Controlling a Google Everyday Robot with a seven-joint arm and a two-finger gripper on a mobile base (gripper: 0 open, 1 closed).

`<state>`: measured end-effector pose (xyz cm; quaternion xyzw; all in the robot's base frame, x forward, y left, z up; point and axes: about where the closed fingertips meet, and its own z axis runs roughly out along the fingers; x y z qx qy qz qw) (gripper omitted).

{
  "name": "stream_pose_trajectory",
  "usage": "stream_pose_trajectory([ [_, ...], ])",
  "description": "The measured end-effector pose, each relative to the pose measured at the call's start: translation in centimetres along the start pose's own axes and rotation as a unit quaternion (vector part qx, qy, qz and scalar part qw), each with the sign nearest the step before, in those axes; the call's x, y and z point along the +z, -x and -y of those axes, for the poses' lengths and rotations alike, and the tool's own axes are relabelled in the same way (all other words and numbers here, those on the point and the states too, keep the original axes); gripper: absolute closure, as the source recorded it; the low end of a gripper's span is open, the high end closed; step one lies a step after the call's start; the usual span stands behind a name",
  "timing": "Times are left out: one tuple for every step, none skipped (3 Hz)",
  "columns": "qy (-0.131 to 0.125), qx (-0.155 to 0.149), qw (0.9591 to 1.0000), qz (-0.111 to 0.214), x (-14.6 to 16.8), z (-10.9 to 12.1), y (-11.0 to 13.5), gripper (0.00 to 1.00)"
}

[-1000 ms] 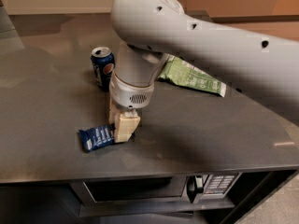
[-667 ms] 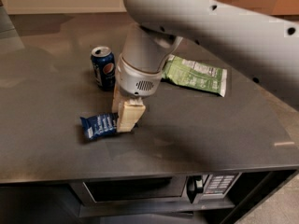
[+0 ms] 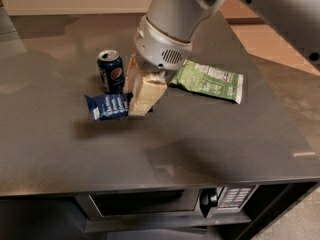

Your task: Pick rxbar blueberry

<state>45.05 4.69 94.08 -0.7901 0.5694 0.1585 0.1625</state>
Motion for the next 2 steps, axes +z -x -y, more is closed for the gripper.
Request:
stream_pose_trajectory([
  [-0.012, -0.014, 0.9994, 0.030, -3.51, 0.29, 1.37, 1.00],
  [-0.012, -0.014, 0.9994, 0.030, -3.52, 0.29, 1.37, 1.00],
])
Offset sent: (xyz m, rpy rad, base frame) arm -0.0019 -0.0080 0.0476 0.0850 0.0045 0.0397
